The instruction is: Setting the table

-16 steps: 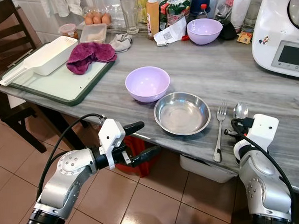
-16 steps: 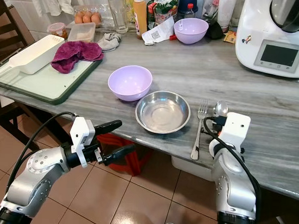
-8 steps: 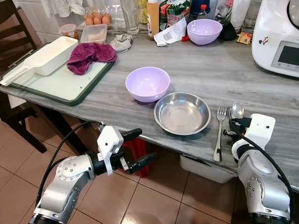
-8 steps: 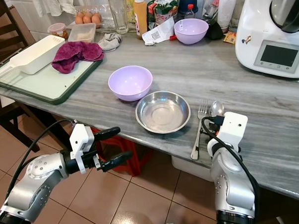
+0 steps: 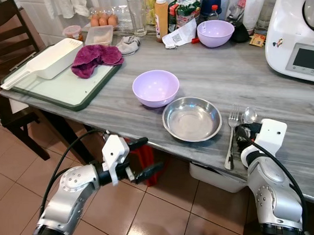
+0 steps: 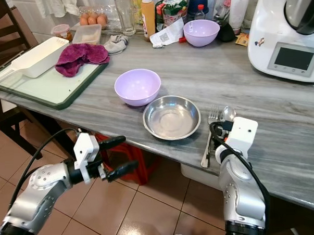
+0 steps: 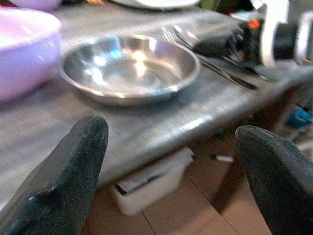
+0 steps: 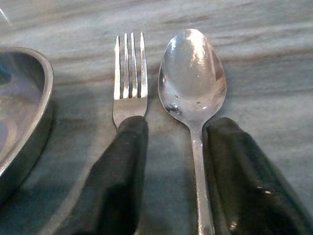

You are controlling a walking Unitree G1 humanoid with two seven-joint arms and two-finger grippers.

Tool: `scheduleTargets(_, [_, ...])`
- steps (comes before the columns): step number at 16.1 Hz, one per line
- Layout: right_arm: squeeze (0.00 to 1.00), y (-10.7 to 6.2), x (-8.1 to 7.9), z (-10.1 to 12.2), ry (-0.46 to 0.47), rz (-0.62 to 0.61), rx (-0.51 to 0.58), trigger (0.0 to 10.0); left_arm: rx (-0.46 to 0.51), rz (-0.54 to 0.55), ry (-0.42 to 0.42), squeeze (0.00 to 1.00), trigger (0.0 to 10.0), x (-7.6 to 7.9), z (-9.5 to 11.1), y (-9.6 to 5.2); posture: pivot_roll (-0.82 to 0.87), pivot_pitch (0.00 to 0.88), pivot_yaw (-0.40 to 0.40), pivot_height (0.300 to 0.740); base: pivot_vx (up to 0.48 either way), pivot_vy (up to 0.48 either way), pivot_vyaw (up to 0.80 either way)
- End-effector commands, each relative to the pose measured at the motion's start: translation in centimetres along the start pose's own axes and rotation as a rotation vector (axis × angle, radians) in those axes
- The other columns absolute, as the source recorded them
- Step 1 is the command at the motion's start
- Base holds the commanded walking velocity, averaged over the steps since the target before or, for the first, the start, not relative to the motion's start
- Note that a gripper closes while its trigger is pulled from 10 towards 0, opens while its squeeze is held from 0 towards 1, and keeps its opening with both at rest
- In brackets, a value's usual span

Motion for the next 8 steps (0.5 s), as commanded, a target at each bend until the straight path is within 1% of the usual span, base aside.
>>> scheduleTargets(1, [1.0, -0.4, 0.1, 1.1, 0.013, -0.016, 0.062, 10.0, 0.047, 0.105, 0.038, 0.0, 10.0, -1.5, 1.1, -0.3, -0.24, 0.111, 0.118, 0.74, 0.0, 0.0, 0.0])
scheduleTargets(2, [1.0, -0.5, 0.1, 1.4, 0.014, -0.014, 0.078, 10.0, 0.075, 0.149, 0.048, 0.0, 10.0, -2.0, 1.5, -0.3, -0.24, 0.111, 0.118, 0.74, 0.0, 0.0, 0.0])
scheduleTargets(3, [1.0, -0.6, -0.1, 1.9, 0.013, -0.011, 0.112, 10.0, 0.13, 0.229, 0.053, 0.0, 10.0, -2.9, 2.5, -0.4, -0.24, 0.111, 0.118, 0.74, 0.0, 0.0, 0.0])
scheduleTargets(4, [1.0, -0.7, -0.2, 2.3, 0.011, -0.007, 0.132, 10.0, 0.165, 0.276, 0.052, 0.0, 10.0, -3.5, 3.2, -0.5, -0.24, 0.111, 0.118, 0.74, 0.0, 0.0, 0.0])
scheduleTargets(5, [1.0, -1.0, -0.2, 2.9, -0.012, -0.016, 0.179, 10.0, 0.206, 0.341, 0.06, 0.0, 10.0, -4.2, 3.9, -0.7, -0.24, 0.106, 0.115, 0.74, 0.0, 0.0, 0.0])
scheduleTargets(6, [1.0, -1.1, -0.2, 3.1, -0.026, -0.02, 0.199, 10.0, 0.219, 0.365, 0.065, 0.0, 10.0, -4.4, 4.1, -0.8, -0.24, 0.106, 0.115, 0.74, 0.0, 0.0, 0.0])
scheduleTargets(7, [1.0, -1.6, -0.6, 4.0, -0.059, -0.023, 0.272, 10.0, 0.26, 0.507, 0.072, 0.0, 10.0, -5.6, 4.4, -1.4, -0.24, 0.106, 0.115, 0.74, 0.0, 0.0, 0.0])
scheduleTargets(8, [1.0, -1.9, -0.9, 4.2, -0.078, -0.021, 0.299, 10.0, 0.25, 0.597, 0.079, 0.0, 10.0, -6.1, 4.2, -1.8, -0.23, 0.101, 0.116, 0.74, 0.0, 0.0, 0.0])
Point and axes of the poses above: a point about 5 cm out from each wrist's last joint towards the gripper, its own y axis pointing out of the wrist towards the gripper, its own z axis along the axis of the wrist's last joint, x = y × z, the point moved 1 cm from there along y, pointing out of the wrist towards the gripper, and after that the axes turned 9 degrees about -y, right-handed, at the moved point
